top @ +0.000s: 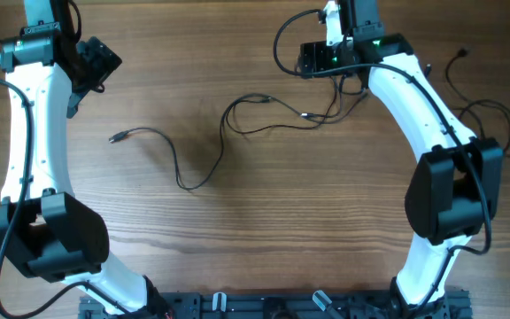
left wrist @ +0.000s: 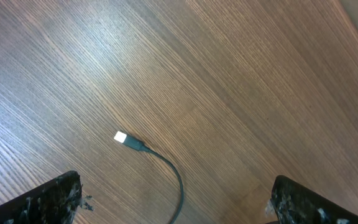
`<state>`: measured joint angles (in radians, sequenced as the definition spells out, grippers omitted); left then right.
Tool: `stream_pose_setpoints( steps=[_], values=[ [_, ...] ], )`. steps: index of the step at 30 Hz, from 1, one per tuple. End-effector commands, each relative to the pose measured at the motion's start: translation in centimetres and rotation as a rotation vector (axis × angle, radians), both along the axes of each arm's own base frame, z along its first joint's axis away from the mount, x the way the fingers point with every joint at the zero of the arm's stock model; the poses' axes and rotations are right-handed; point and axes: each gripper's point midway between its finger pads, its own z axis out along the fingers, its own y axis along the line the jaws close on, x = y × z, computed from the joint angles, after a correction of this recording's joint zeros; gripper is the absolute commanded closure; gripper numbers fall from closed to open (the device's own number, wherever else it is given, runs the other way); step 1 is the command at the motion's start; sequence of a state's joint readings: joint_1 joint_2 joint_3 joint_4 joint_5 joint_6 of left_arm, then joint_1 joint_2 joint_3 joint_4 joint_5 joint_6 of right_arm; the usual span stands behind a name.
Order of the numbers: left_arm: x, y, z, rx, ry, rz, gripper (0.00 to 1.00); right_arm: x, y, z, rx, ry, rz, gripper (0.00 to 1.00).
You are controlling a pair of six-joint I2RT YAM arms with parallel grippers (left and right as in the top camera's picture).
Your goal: Untangle cables
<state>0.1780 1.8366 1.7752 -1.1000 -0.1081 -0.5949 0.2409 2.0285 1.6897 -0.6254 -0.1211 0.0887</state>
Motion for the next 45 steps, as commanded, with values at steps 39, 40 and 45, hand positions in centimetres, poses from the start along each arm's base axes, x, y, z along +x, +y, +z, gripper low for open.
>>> stream_pose_setpoints(
  steps=[39,40,45],
  values=[
    [-0.1,0.3,-0.4,0.018,0.018,-0.007,0.00,-9.2,17.3,-8.0,0.159,0.303,0.007,0.60],
    [-0.1,0.3,-0.4,0.018,0.018,-0.007,0.00,-9.4,17.2,-8.2,0.152,0.313,0.005,0.62],
    [-0.1,0.3,-0.4,0.018,0.018,-0.007,0.00,-11.8,16.9,-9.5,0.107,0.388,0.007,0.66]
  ],
)
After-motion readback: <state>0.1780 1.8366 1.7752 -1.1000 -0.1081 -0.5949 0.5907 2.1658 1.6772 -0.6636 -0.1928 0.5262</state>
